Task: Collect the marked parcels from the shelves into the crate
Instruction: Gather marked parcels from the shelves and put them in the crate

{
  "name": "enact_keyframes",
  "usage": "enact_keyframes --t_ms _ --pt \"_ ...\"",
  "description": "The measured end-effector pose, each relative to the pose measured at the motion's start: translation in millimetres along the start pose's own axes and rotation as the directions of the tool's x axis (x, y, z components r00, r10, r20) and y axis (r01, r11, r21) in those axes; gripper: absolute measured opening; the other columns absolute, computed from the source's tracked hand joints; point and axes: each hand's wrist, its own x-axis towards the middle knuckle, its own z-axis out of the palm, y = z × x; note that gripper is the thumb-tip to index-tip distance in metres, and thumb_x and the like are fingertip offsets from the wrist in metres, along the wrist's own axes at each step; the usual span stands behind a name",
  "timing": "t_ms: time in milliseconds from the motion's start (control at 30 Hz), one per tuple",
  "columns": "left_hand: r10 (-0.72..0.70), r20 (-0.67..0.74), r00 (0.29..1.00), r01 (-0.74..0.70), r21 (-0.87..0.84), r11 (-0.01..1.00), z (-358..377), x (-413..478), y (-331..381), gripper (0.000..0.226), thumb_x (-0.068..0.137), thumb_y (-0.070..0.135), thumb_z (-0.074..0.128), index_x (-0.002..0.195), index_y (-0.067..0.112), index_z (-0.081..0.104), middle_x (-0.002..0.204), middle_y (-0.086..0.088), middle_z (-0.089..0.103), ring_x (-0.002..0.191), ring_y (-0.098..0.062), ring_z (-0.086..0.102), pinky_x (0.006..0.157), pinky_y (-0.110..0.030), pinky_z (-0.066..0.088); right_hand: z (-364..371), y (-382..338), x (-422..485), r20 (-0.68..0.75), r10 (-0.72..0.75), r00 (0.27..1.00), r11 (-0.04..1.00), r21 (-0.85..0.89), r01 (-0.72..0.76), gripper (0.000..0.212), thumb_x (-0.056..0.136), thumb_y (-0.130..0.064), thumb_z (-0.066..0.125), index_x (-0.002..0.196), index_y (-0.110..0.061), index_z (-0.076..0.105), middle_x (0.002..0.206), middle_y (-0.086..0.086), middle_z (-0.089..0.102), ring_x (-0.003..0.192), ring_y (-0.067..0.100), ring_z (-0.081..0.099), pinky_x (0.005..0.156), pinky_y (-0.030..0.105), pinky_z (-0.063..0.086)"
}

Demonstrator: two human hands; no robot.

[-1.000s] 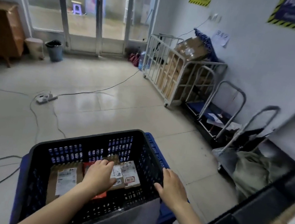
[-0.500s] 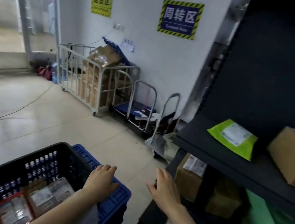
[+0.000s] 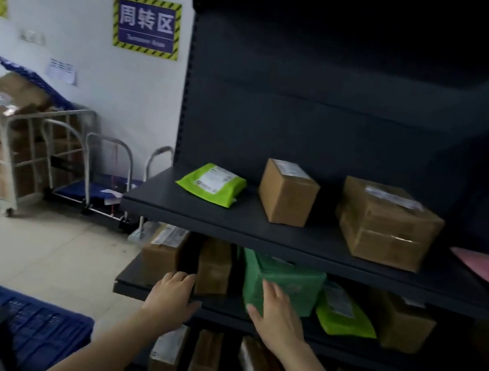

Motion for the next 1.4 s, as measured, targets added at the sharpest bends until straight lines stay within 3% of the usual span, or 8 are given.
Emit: enact_keyframes --t_ms 467,667,833,1000,1200,1400 --pt "0.315 0.026 0.949 -0.315 0.012 0.949 49.8 -28.2 276.2 0.062 0.092 0.041 0.048 0.144 0.014 0.030 0.143 -0.006 0.041 0.134 -0.026 0.034 0.107 -0.034 0.033 -110.3 231.7 -145.4 -0.169 0.246 0.955 0.966 -0.044 -0.256 0.069 0.094 -0.047 0.042 0.148 -0.013 0.016 0.153 0.005 0.026 0.137 0.022 0.028 0.107 0.030 0.031" --pt "0.502 0.082 0.861 -0.504 0.017 0.863 71.0 -27.8 392.1 0.058 0.090 0.043 0.049 0.138 0.013 0.037 0.138 -0.008 0.044 0.129 -0.028 0.036 0.103 -0.034 0.036 -150.0 315.8 -214.9 -0.235 0.406 0.883 0.906 -0.021 -0.423 0.073 0.093 -0.049 0.042 0.149 -0.013 0.013 0.154 0.004 0.023 0.139 0.020 0.025 0.110 0.028 0.029" --pt "0.646 0.097 0.757 -0.643 -0.058 0.763 97.7 -29.9 481.9 0.065 0.092 0.044 0.047 0.147 0.016 0.025 0.146 -0.005 0.036 0.136 -0.025 0.029 0.110 -0.033 0.031 -178.7 374.9 -265.2 -0.275 0.532 0.801 0.830 -0.018 -0.557 0.075 0.092 -0.052 0.042 0.149 -0.014 0.012 0.154 0.002 0.023 0.140 0.019 0.024 0.109 0.027 0.029" --pt "0.759 0.100 0.643 -0.751 -0.114 0.651 122.0 -26.3 568.2 0.064 0.092 0.043 0.047 0.147 0.015 0.026 0.148 -0.005 0.035 0.138 -0.024 0.027 0.112 -0.033 0.029 -204.9 430.7 -291.0 -0.337 0.614 0.714 0.754 -0.018 -0.657 0.076 0.091 -0.052 0.043 0.149 -0.014 0.012 0.154 0.003 0.023 0.140 0.019 0.024 0.110 0.029 0.028" --pt "0.842 0.045 0.537 -0.827 -0.167 0.537 137.6 -3.4 668.3 0.061 0.091 0.041 0.048 0.144 0.017 0.031 0.144 -0.005 0.040 0.134 -0.024 0.033 0.108 -0.030 0.029 -240.6 503.2 -293.6 -0.386 0.659 0.645 0.701 0.006 -0.713 0.075 0.091 -0.052 0.045 0.148 -0.015 0.014 0.154 0.003 0.024 0.140 0.018 0.023 0.111 0.027 0.026" --pt "0.869 -0.001 0.495 -0.847 -0.222 0.482 149.3 23.4 765.0 0.061 0.093 0.040 0.047 0.146 0.016 0.028 0.146 -0.003 0.036 0.136 -0.021 0.029 0.110 -0.032 0.027 -269.9 569.2 -290.5 -0.423 0.690 0.587 0.664 0.048 -0.746 0.076 0.091 -0.053 0.045 0.149 -0.016 0.013 0.155 0.002 0.022 0.141 0.018 0.021 0.113 0.028 0.023"
